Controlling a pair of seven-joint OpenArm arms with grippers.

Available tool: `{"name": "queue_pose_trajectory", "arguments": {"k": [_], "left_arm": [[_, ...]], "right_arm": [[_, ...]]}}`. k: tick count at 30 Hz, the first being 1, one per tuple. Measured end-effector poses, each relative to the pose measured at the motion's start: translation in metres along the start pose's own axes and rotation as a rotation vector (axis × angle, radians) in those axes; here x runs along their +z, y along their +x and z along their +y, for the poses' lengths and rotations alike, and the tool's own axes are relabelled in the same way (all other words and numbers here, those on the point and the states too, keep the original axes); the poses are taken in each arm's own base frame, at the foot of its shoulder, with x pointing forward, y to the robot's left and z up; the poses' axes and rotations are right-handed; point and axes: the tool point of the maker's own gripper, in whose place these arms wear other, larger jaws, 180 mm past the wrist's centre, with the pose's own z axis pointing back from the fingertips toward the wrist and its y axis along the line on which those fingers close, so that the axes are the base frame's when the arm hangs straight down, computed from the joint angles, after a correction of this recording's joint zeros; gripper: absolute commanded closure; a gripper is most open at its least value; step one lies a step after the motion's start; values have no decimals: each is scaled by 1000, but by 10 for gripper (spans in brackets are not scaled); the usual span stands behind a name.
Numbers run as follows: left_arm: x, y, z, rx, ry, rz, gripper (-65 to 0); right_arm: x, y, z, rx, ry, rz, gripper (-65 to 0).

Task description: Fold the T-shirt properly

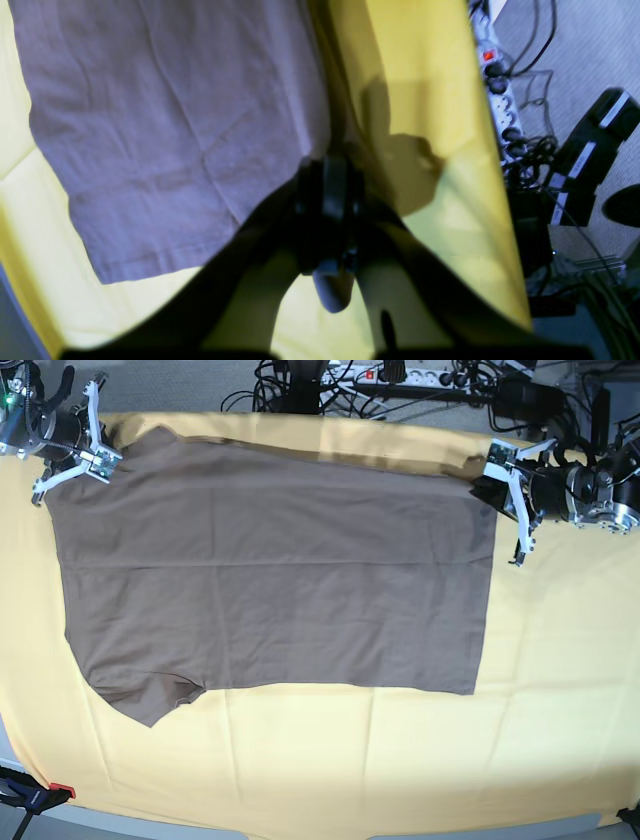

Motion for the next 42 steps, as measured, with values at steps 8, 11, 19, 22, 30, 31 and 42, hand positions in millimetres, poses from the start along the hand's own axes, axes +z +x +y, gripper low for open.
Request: {"name": "queue_pose_trajectory", "arguments": {"k": [8,11,19,22,30,31,42], "left_arm": [[0,-4,15,-40,83,28,0],[-1,-8,23,-47,123,52,0],[1,-16,55,-24,297,117,0],[-5,-9,57,-20,306,91,0],[-11,-3,65,-7,340,79,0],[-11,-3,67,-3,350,81,0],[-9,-7,85,21,453,116,0]], "right_arm": [[-1,10,-24,17,-71,-41,0],[2,21,-39,24,-110,-73,0],[-11,11,-49,-51,-98,-120,0],[-14,6,-61,-73,-120,-113,0],[-10,20,-74,-85,-143,-168,0],[-10,21,-76,-83,-146,-176,0],[-23,-6,-89,-194,-166,-152,0]]}}
